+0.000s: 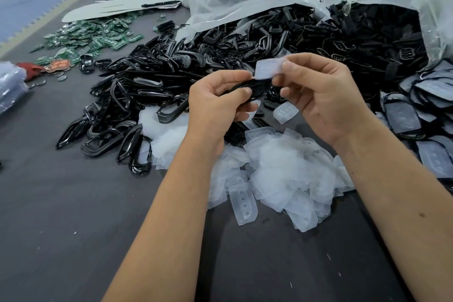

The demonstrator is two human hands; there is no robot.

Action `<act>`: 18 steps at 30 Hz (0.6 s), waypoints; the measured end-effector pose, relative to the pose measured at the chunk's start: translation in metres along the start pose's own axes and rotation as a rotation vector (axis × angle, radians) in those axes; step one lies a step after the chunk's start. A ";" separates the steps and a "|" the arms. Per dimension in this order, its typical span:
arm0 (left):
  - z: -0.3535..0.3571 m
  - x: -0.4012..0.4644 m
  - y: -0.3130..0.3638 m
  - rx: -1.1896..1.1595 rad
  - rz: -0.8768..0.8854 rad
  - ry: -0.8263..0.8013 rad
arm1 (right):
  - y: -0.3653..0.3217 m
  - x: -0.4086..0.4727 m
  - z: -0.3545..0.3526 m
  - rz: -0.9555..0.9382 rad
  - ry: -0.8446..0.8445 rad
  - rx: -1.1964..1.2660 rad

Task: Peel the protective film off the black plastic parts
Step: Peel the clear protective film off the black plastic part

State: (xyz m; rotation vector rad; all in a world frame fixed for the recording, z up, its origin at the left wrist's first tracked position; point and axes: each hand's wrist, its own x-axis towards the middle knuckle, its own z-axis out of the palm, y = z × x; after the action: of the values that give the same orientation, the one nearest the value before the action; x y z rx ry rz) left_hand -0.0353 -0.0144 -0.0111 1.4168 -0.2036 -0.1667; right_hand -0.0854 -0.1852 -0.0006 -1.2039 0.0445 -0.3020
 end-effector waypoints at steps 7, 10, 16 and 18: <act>0.002 0.000 0.001 -0.039 0.023 0.020 | 0.001 0.002 0.000 -0.103 0.134 -0.038; 0.001 0.000 0.001 -0.039 0.036 0.023 | -0.001 0.001 0.002 -0.084 0.104 -0.035; 0.001 0.002 -0.001 -0.091 0.008 0.014 | 0.009 0.001 0.005 -0.158 0.029 -0.301; 0.001 0.004 -0.002 -0.091 0.005 0.028 | 0.012 0.000 0.008 -0.161 0.039 -0.356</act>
State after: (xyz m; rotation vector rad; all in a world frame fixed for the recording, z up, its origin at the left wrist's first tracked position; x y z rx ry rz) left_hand -0.0322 -0.0166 -0.0122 1.3274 -0.1741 -0.1502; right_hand -0.0812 -0.1746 -0.0086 -1.5588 0.0361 -0.4728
